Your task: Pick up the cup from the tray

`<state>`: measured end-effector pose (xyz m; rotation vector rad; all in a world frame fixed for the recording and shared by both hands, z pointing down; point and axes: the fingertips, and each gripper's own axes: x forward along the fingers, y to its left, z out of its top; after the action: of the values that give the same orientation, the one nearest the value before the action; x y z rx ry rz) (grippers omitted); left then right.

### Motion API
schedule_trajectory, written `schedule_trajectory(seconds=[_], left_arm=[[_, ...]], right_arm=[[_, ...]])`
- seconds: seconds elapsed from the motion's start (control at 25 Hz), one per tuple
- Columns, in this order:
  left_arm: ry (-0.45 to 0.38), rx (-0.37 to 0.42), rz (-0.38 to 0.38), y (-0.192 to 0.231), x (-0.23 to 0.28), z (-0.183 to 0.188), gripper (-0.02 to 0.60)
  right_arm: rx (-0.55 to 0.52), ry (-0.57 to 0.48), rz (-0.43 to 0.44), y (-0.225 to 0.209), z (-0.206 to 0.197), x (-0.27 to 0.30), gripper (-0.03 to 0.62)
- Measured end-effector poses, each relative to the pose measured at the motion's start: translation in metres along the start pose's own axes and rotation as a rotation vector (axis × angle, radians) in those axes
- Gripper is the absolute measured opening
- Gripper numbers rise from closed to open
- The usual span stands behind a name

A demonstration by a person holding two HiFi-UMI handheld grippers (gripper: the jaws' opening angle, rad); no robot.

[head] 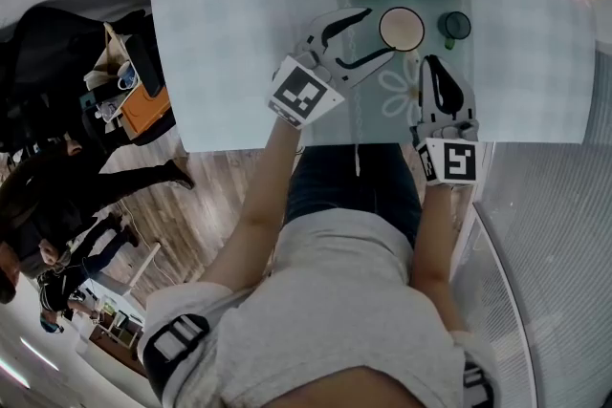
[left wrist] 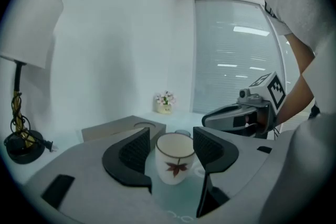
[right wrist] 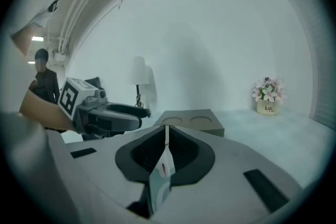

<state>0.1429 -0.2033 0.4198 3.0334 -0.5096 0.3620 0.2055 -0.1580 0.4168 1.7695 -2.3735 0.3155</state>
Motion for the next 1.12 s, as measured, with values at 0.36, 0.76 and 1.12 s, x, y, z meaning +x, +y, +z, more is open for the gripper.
schedule_trajectory(seconds=[0.36, 0.76, 1.12], left_arm=[[-0.103, 0.011, 0.11, -0.011, 0.009, 0.06, 0.05], [-0.087, -0.017, 0.246, -0.003, 0.013, 0.076, 0.008], [-0.099, 0.01, 0.284, 0.006, 0.01, 0.088, 0.008]], right_arm=[[0.039, -0.079, -0.079, -0.017, 0.046, 0.001, 0.008], [-0.007, -0.11, -0.121, -0.018, 0.073, 0.004, 0.008], [0.001, -0.136, -0.111, -0.014, 0.085, 0.013, 0.008]])
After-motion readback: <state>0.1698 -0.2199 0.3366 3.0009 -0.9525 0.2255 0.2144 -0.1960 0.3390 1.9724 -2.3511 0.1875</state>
